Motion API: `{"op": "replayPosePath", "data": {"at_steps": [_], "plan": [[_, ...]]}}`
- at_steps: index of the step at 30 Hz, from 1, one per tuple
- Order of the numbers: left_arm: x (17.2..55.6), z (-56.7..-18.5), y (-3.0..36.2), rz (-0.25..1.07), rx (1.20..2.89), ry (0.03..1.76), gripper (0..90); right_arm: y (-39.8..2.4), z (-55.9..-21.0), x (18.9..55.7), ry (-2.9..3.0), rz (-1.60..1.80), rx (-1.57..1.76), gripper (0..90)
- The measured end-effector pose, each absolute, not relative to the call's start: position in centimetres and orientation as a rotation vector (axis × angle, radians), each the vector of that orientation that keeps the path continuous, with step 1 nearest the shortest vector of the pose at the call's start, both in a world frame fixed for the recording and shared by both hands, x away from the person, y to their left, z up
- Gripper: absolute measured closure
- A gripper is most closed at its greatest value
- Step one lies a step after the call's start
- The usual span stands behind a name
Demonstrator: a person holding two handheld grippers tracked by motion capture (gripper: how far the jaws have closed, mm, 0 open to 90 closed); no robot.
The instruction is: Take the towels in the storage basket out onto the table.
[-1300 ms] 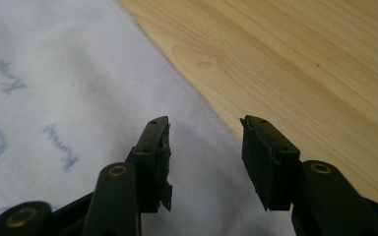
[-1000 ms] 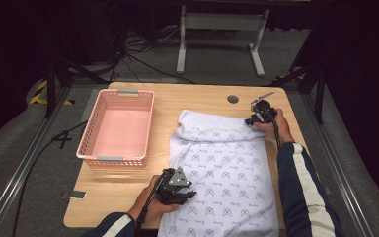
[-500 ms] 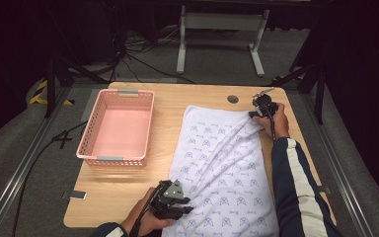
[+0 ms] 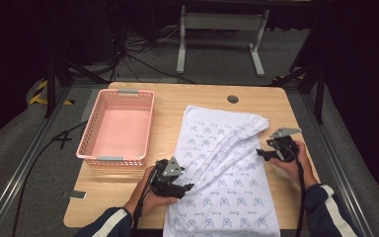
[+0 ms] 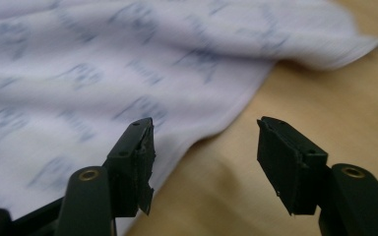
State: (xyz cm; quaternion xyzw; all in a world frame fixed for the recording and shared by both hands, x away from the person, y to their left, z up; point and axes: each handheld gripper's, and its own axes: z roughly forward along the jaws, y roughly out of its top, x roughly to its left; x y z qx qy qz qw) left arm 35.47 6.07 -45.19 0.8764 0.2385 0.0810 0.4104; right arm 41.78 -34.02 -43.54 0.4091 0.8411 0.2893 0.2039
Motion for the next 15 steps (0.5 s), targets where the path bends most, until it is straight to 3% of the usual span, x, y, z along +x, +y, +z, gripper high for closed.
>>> {"op": "replayPosePath", "data": {"at_steps": [6,15], "plan": [[38.2,-46.2,5.3,0.242,2.221,0.667,34.9,-33.0,-44.8,38.5,2.37,0.743,1.095,42.0],[38.2,-47.1,4.9,0.25,2.267,0.673,32.8,-37.2,-44.5,33.7,2.297,0.649,1.225,38.5]]}}
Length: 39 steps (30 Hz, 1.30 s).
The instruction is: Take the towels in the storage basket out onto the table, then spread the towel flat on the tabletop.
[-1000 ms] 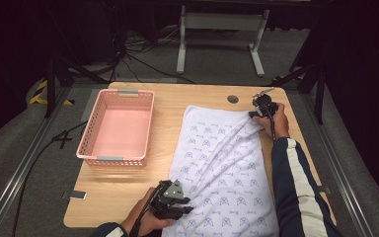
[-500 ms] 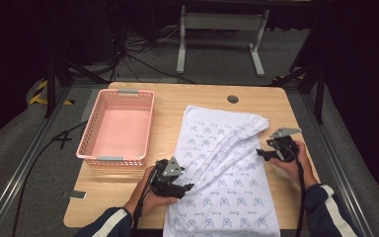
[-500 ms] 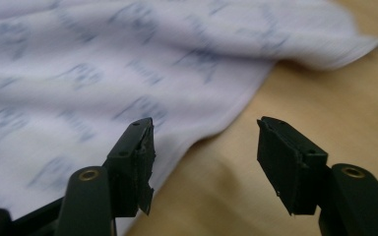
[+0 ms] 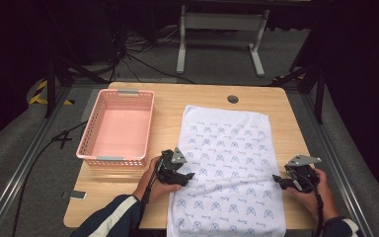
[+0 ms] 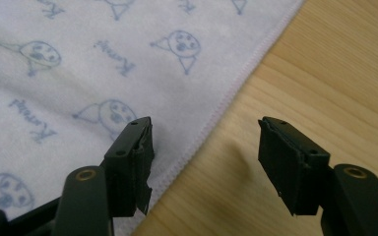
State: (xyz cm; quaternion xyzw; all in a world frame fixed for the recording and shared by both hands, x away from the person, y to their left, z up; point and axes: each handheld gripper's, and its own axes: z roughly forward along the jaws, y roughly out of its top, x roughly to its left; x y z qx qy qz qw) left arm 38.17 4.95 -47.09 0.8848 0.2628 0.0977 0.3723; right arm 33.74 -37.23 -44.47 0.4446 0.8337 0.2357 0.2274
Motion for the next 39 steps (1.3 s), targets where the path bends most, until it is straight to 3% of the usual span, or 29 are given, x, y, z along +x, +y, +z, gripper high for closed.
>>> {"op": "replayPosePath", "data": {"at_steps": [6,13,18,25,32,35,39], "plan": [[38.6,-46.8,4.4,0.277,2.242,0.679,30.0,-37.7,-43.8,34.3,2.231,0.74,1.271,40.3],[41.6,-45.5,2.8,0.364,2.167,0.708,29.1,-36.7,-44.0,39.4,2.166,0.821,1.253,44.0],[44.0,-46.1,2.9,0.363,2.151,0.818,30.2,-37.0,-45.0,42.1,2.185,0.857,1.275,43.9],[43.3,-47.1,3.7,0.322,2.202,0.817,36.6,-36.8,-45.4,41.3,2.25,0.865,1.257,45.2],[40.2,-46.3,3.9,0.239,2.304,0.736,39.8,-36.7,-45.0,39.6,2.333,0.819,1.227,45.2],[40.1,-45.8,3.5,0.259,2.278,0.72,36.1,-36.8,-44.6,38.9,2.354,0.77,1.182,45.3],[42.6,-44.9,2.8,0.316,2.211,0.811,28.1,-37.5,-43.6,39.7,2.264,0.795,1.195,45.7]]}}
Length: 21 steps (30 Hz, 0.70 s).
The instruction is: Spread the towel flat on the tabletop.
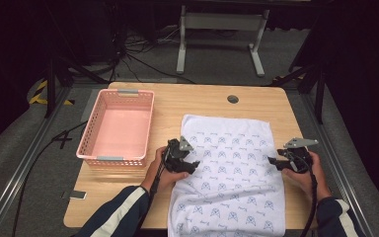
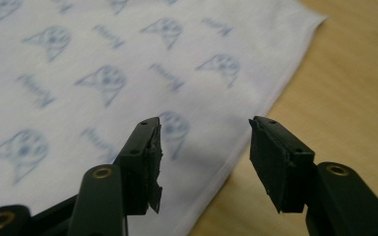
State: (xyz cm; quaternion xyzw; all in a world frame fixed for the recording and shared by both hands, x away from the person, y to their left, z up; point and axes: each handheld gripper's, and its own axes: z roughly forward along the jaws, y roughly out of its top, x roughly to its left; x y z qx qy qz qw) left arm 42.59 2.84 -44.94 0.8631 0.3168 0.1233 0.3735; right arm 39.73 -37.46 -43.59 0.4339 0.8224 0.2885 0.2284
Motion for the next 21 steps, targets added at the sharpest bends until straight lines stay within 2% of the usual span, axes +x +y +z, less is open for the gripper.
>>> {"op": "replayPosePath", "data": {"at_steps": [5,8,10,14,17,21], "plan": [[45.9,-45.5,2.8,0.393,2.187,0.919,27.7,-37.0,-43.4,43.1,2.178,0.836,1.25,46.0],[46.7,-45.9,2.8,0.383,2.234,0.922,32.4,-36.6,-43.7,44.1,2.194,0.846,1.259,46.1],[47.1,-46.2,3.0,0.332,2.245,0.934,39.4,-36.2,-44.1,44.5,2.213,0.821,1.256,46.3],[46.2,-46.4,3.4,0.319,2.241,0.883,44.2,-36.2,-44.9,43.8,2.292,0.788,1.223,47.0],[45.1,-46.0,3.5,0.264,2.309,0.802,49.0,-36.8,-44.9,43.0,2.31,0.805,1.248,47.0],[44.1,-45.6,3.3,0.213,2.341,0.768,45.0,-37.5,-44.3,41.6,2.416,0.748,1.222,46.3]]}}
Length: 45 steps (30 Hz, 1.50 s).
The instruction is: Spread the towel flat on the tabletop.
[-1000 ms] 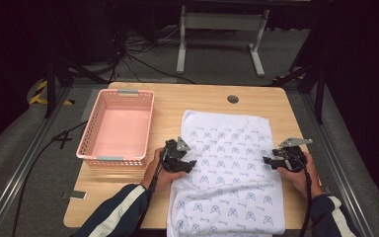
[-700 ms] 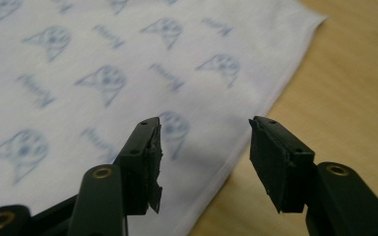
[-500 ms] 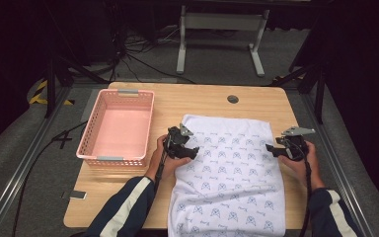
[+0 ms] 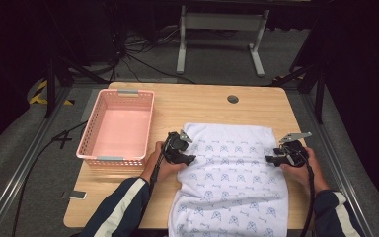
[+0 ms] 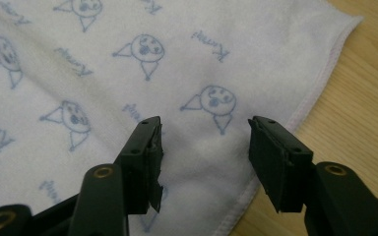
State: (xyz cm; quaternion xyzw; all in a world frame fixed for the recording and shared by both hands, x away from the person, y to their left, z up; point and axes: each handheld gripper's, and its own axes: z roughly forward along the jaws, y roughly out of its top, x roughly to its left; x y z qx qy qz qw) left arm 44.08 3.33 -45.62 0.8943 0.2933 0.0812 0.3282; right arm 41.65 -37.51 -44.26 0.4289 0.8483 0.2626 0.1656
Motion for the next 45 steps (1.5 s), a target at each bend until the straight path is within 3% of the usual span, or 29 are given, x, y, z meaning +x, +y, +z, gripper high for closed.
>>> {"op": "replayPosePath", "data": {"at_steps": [4,9,22,25,31,33,35,38,42,45], "plan": [[45.5,-45.2,3.3,0.311,2.226,0.921,29.8,-38.5,-43.3,42.5,2.323,0.801,1.288,45.6],[48.0,-45.2,3.1,0.414,2.148,1.059,26.9,-38.8,-42.7,45.0,2.172,0.818,1.359,44.8],[51.9,-46.4,2.2,0.393,2.188,1.09,23.6,-38.8,-44.2,49.9,2.105,0.811,1.434,41.3],[51.9,-46.5,2.3,0.372,2.173,1.075,27.1,-38.8,-44.6,50.4,2.098,0.753,1.452,40.4],[51.7,-46.1,2.0,0.336,2.213,0.997,51.2,-39.4,-45.1,50.4,2.085,0.803,1.51,39.5],[51.7,-46.0,2.0,0.339,2.221,0.981,54.3,-39.4,-45.1,50.3,2.085,0.811,1.509,40.6],[51.8,-45.9,2.0,0.298,2.23,0.961,69.7,-39.3,-45.0,50.3,2.099,0.818,1.499,50.3],[51.9,-45.8,1.8,0.275,2.241,0.95,80.6,-38.7,-44.7,50.3,2.151,0.826,1.483,67.5],[52.0,-45.7,1.7,0.269,2.247,0.957,84.7,-38.3,-44.4,50.6,2.207,0.824,1.509,83.7],[52.2,-45.6,1.6,0.31,2.258,0.962,85.1,-38.1,-44.4,50.8,2.2,0.803,1.492,85.8]]}}
